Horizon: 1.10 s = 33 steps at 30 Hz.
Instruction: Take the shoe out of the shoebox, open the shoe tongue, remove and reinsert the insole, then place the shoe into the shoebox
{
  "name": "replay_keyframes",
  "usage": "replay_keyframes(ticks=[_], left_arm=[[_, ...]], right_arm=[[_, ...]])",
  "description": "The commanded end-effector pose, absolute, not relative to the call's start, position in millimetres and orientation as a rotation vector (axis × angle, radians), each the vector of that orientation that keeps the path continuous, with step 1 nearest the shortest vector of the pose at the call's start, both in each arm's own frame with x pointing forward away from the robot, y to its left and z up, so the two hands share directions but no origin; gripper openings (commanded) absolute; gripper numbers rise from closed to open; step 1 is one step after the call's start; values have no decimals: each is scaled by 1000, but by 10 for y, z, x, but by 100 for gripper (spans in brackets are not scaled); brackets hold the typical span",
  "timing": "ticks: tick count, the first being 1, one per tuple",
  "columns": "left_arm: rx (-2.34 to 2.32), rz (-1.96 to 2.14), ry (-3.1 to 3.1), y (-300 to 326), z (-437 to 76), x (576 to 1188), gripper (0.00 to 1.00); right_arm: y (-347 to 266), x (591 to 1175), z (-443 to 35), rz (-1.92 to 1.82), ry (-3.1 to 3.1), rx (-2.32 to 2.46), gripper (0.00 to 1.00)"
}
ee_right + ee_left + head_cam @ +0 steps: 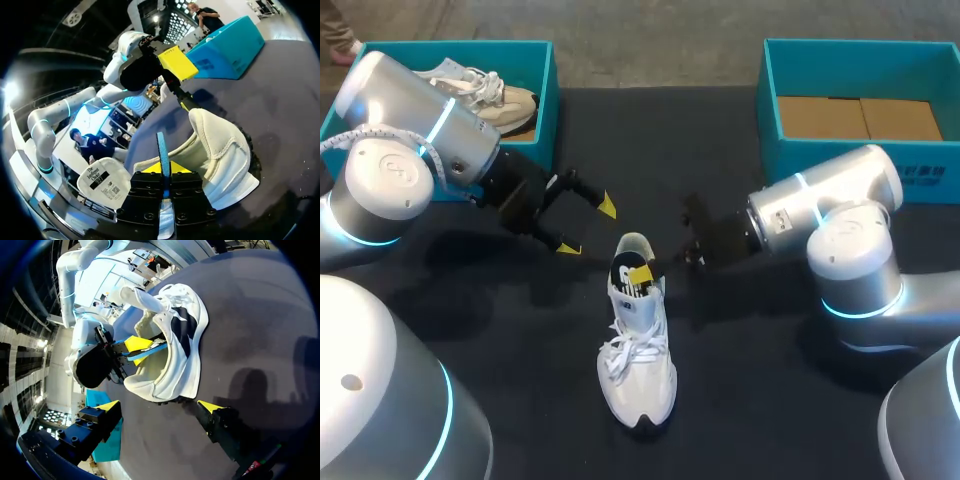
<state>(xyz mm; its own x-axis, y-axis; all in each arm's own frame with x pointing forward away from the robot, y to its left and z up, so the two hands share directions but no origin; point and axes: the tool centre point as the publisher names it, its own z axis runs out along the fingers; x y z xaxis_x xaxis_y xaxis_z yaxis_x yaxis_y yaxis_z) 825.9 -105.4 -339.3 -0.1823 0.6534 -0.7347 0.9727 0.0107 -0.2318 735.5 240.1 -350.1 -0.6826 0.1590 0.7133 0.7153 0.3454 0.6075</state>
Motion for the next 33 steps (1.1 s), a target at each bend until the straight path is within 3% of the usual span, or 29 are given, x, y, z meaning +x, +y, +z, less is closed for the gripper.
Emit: replay_keyframes(ticks=[1,3,8,11,12,13,33], left_arm=[[1665,-1007,1875,-1060,-3393,8257,100],[1665,-1007,1875,-1060,-3393,8257,100],[1665,-1007,1875,-1060,-3393,8257,100],[1665,-1007,1875,-1060,-3393,8257,100],[1665,-1007,1875,-1060,-3393,8257,100],[1665,-1007,1875,-1060,-3393,8257,100],[1665,-1007,1875,-1060,-3393,8257,100]], right_arm=[[2400,7394,-3381,-1337,-2090,-766,43],[2402,7440,-3335,-1339,-2101,-761,47],[2420,7535,-3286,-1340,-2112,-750,46],[2437,7574,-3302,-1336,-2114,-745,28],[2444,7584,-3315,-1333,-2113,-745,18],[2446,7588,-3327,-1331,-2112,-745,0],[2450,7460,-3471,-1331,-2070,-796,0]])
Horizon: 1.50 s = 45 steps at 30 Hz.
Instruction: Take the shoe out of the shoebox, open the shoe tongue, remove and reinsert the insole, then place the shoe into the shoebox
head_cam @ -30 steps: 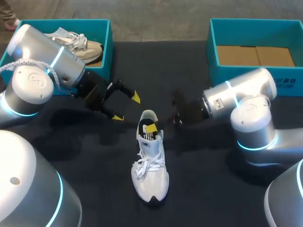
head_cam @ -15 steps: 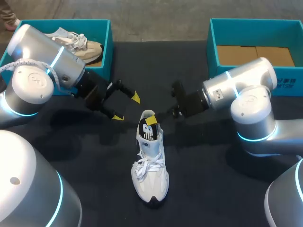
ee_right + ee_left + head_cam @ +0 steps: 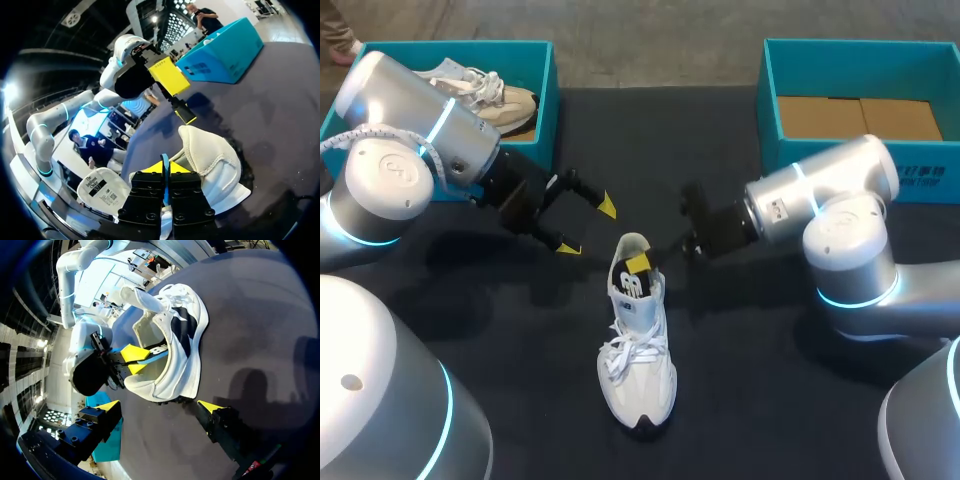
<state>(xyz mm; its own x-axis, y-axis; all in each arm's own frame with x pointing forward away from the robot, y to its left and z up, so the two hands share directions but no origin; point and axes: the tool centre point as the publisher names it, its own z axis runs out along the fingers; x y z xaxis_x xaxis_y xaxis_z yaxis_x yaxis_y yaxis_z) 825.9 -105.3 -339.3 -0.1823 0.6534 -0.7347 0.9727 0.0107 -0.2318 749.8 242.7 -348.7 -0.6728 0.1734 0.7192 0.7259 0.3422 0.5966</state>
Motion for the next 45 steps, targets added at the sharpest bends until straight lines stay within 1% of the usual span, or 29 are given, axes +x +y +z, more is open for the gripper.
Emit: replay_keyframes(ticks=[1,2,3,4,5,6,15,16,17,19,20,24,25,26,31,40,44,45], left_arm=[[1665,-1007,1875,-1060,-3393,8257,100],[1665,-1007,1875,-1060,-3393,8257,100],[1665,-1007,1875,-1060,-3393,8257,100],[1665,-1007,1875,-1060,-3393,8257,100],[1665,-1007,1875,-1060,-3393,8257,100],[1665,-1007,1875,-1060,-3393,8257,100],[1665,-1007,1875,-1060,-3393,8257,100],[1665,-1007,1875,-1060,-3393,8257,100],[1665,-1007,1875,-1060,-3393,8257,100],[1665,-1007,1875,-1060,-3393,8257,100],[1665,-1007,1875,-1060,-3393,8257,100],[1665,-1007,1875,-1060,-3393,8257,100],[1665,-1007,1875,-1060,-3393,8257,100],[1665,-1007,1875,-1060,-3393,8257,100],[1665,-1007,1875,-1060,-3393,8257,100],[1665,-1007,1875,-1060,-3393,8257,100],[1665,-1007,1875,-1060,-3393,8257,100],[1665,-1007,1875,-1060,-3393,8257,100]], right_arm=[[2451,7468,-3449,-1335,-2073,-798,5],[2452,7481,-3425,-1338,-2079,-801,30],[2452,7485,-3417,-1342,-2086,-802,37],[2457,7510,-3374,-1348,-2091,-800,67],[2460,7526,-3350,-1352,-2096,-799,93],[2465,7544,-3323,-1357,-2104,-798,100],[2505,7649,-3119,-1393,-2149,-777,100],[2506,7650,-3103,-1396,-2154,-777,98],[2507,7648,-3088,-1399,-2157,-778,94],[2507,7646,-3081,-1402,-2159,-779,92],[2509,7636,-3072,-1408,-2163,-782,85],[2511,7620,-3074,-1412,-2166,-786,63],[2511,7620,-3074,-1412,-2166,-786,63],[2511,7607,-3078,-1414,-2167,-788,50],[2494,7550,-3089,-1416,-2164,-788,47],[2471,7483,-2913,-1387,-2256,-830,48],[2442,7482,-2859,-1347,-2301,-873,45],[2436,7479,-2845,-1326,-2324,-900,33]])
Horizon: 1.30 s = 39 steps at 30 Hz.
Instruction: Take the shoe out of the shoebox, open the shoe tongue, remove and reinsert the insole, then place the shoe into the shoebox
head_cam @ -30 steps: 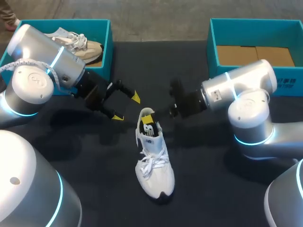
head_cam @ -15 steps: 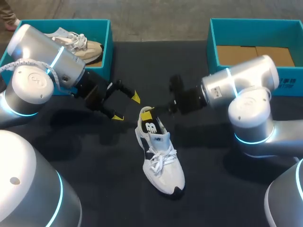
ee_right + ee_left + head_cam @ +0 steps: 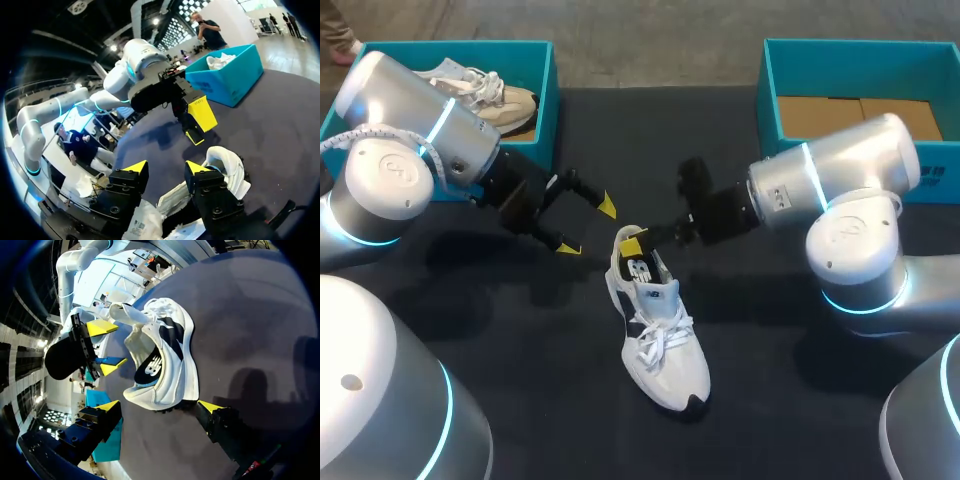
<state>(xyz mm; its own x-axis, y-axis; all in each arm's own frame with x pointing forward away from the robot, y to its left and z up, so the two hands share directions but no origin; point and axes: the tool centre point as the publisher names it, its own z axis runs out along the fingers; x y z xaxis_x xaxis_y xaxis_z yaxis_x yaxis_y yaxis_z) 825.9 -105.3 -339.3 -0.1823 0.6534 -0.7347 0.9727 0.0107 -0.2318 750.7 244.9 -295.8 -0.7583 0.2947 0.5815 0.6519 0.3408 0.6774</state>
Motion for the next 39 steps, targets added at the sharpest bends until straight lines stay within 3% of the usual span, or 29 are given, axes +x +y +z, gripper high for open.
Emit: replay_keyframes(ticks=[1,3,4,5,15,39], left_arm=[[1665,-1007,1875,-1060,-3393,8257,100],[1665,-1007,1875,-1060,-3393,8257,100],[1665,-1007,1875,-1060,-3393,8257,100],[1665,-1007,1875,-1060,-3393,8257,100],[1665,-1007,1875,-1060,-3393,8257,100],[1665,-1007,1875,-1060,-3393,8257,100]], right_arm=[[2431,7478,-2824,-1311,-2340,-915,22],[2423,7473,-2779,-1302,-2357,-925,11],[2423,7473,-2779,-1302,-2357,-925,11],[2412,7467,-2724,-1297,-2371,-935,0],[2342,7405,-2532,-1132,-2532,-1179,0],[2342,7405,-2532,-1132,-2532,-1179,0]])
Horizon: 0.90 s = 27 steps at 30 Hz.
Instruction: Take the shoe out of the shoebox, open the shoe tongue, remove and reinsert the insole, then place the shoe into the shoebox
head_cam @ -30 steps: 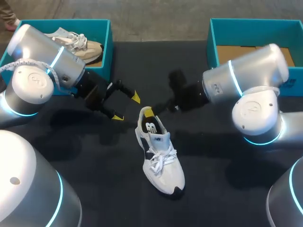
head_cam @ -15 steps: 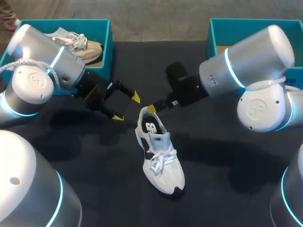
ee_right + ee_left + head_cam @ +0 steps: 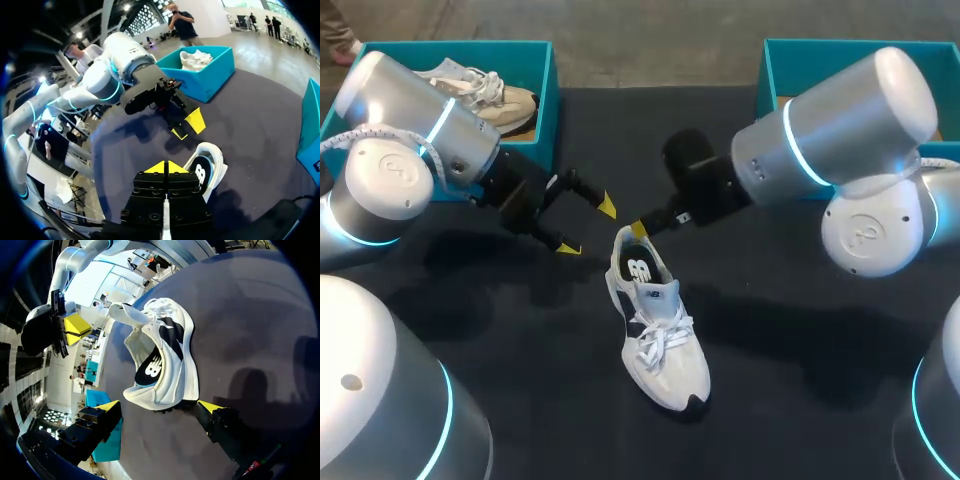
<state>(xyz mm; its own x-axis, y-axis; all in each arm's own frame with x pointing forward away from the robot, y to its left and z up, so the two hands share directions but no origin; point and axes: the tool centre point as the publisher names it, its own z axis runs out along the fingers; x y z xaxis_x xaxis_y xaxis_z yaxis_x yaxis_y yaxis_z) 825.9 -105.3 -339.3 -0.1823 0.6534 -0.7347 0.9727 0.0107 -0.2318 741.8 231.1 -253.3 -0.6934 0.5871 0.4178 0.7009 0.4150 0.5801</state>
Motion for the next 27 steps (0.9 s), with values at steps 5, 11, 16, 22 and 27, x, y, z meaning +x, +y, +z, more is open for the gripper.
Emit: replay_keyframes(ticks=[5,11,16,22,27], left_arm=[[1665,-1007,1875,-1060,-3393,8257,100],[1665,-1007,1875,-1060,-3393,8257,100],[1665,-1007,1875,-1060,-3393,8257,100],[1665,-1007,1875,-1060,-3393,8257,100],[1651,-1004,1895,-1052,-3396,8312,100]], right_arm=[[2334,7413,-2526,-1082,-2569,-1210,0],[2322,7451,-2539,-989,-2661,-1299,0],[2293,7408,-2632,-879,-2747,-1416,0],[2220,7428,-2722,-857,-2792,-1476,0],[2197,7444,-2775,-820,-2831,-1510,0]])
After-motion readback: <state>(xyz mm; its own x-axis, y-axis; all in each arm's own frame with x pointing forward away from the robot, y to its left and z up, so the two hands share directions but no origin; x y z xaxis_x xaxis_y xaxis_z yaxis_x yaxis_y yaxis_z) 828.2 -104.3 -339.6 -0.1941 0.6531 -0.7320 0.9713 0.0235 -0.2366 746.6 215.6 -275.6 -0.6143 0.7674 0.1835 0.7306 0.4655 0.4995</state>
